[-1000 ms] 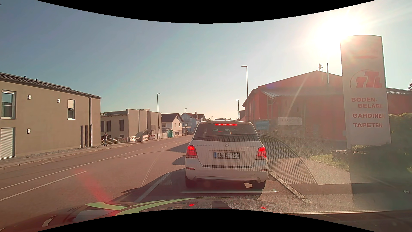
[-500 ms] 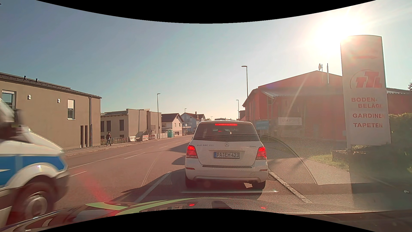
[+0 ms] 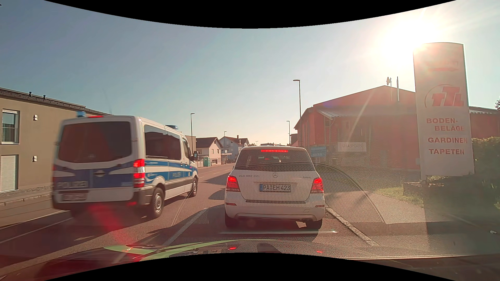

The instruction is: Follow the waypoints while adhering to traffic rules and regulations

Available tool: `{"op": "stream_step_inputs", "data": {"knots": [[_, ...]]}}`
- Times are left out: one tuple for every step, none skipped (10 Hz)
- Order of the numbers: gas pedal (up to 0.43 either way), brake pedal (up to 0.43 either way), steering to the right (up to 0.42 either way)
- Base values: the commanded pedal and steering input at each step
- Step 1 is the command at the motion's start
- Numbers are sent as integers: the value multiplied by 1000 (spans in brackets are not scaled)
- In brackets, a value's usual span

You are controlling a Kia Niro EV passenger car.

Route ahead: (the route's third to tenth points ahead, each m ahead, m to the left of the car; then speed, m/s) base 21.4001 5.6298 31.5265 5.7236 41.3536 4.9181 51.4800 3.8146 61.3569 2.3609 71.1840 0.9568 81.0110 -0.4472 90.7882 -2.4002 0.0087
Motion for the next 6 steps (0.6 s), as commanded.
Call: {"op": "stream_step_inputs", "data": {"knots": [[0,232,2],[0,232,2],[0,232,2],[0,232,2],[0,232,2],[0,232,2]]}}
